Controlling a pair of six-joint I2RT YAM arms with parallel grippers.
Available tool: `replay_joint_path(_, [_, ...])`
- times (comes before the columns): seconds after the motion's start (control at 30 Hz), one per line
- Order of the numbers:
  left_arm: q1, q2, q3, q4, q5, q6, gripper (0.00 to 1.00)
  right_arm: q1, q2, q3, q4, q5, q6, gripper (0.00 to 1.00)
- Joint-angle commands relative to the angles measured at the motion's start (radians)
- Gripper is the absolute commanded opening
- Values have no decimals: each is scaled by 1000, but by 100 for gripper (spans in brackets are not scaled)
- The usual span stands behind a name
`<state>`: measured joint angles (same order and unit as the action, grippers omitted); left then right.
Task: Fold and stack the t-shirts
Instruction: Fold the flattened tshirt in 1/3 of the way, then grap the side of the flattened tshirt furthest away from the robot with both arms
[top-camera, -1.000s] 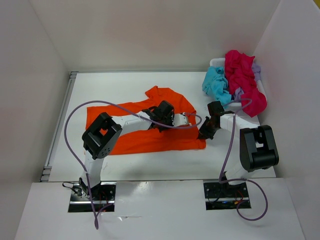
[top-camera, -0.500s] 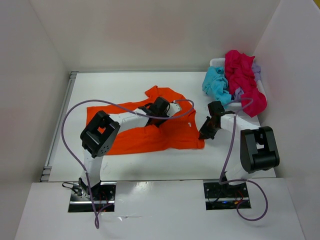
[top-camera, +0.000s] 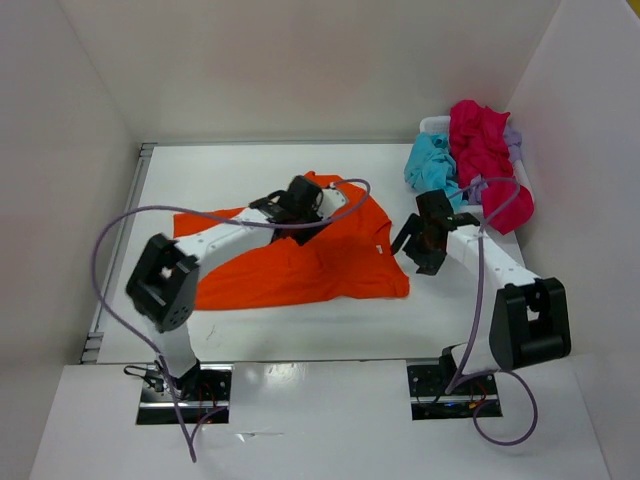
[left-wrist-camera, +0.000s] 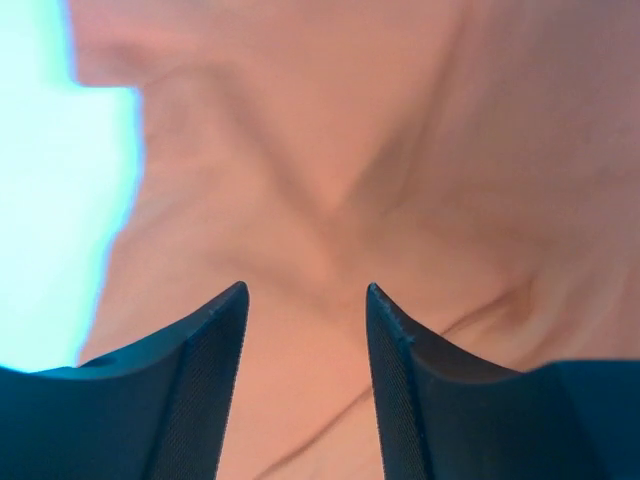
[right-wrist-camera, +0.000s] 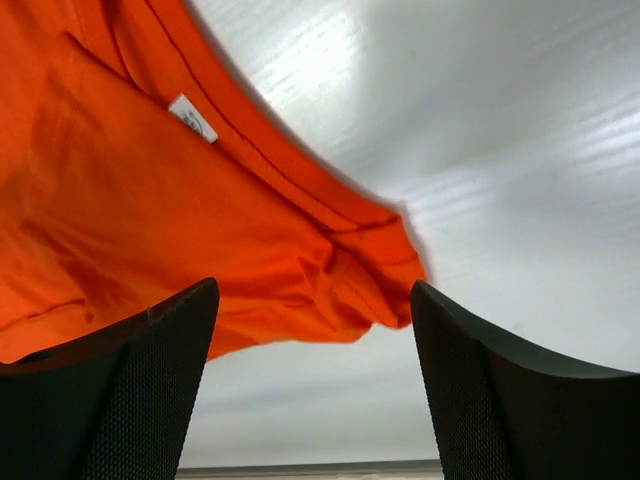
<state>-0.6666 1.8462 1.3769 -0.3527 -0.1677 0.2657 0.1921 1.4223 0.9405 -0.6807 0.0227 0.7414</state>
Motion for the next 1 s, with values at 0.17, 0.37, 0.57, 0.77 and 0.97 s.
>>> replay_joint_path(0.17, [310,-436,-399,-255,-228,239,68,12,-2,-189,78,-122,164,86])
replay_joint_path(0.37, [728,-507,-456,-292,-164,178,70,12,70,-209,124,-93,176,83])
replay_joint_path(0.57, [834,-525,-533,-342,-81,210,73,3,106,-209,133,-84,155,34])
replay_joint_path(0.77, [867,-495,-596,-321,8,221,78,3,63,-218,110,-63,154,3])
replay_joint_path(0.97, [868,-385,-564,-341,115,231,84,3,43,-218,101,-43,154,1])
